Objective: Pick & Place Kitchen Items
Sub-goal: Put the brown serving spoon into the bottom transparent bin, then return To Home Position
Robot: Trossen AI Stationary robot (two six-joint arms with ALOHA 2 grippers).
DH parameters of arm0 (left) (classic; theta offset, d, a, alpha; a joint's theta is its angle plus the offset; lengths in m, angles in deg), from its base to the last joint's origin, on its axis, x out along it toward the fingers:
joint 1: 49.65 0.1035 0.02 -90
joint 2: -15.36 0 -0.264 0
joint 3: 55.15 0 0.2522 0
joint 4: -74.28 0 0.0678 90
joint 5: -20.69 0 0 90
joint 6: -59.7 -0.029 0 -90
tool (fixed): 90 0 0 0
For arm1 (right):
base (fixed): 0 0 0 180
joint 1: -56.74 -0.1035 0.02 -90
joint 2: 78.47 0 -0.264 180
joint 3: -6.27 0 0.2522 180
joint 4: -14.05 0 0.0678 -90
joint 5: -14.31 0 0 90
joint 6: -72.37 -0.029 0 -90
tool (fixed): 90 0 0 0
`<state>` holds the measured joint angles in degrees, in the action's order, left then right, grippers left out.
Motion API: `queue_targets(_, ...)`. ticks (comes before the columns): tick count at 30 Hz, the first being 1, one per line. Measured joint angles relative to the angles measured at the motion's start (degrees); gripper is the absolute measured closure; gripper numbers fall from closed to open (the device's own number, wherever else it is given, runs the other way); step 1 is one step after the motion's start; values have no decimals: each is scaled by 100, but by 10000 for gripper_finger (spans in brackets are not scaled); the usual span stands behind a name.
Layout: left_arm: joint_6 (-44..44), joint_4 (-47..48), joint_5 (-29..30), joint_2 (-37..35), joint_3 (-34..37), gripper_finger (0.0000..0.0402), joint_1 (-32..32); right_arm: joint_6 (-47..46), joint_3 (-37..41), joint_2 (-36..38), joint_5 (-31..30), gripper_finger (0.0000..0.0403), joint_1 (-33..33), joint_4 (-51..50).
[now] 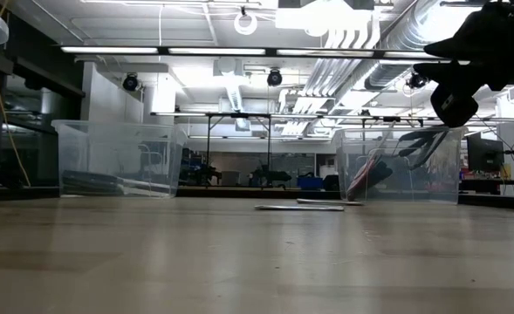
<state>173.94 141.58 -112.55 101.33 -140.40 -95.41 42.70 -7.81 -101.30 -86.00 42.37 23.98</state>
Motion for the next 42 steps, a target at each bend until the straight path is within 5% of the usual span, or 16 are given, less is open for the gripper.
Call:
queue_targets(11, -303, 377, 135, 0, 0, 267, 0, -1, 1, 0, 0, 295, 1, 0)
queue_targets(21, -344, 383, 553, -340, 0, 260, 2, -2, 2, 0, 0, 295, 2, 0)
queue_targets(31, -807, 399, 3468, -979, -256, 259, 57, -2, 1, 1, 0, 295, 1, -1)
queue_targets(42, -3991, 320, 6847, -1702, -262, 259, 929, 0, 1, 0, 0, 295, 1, 0)
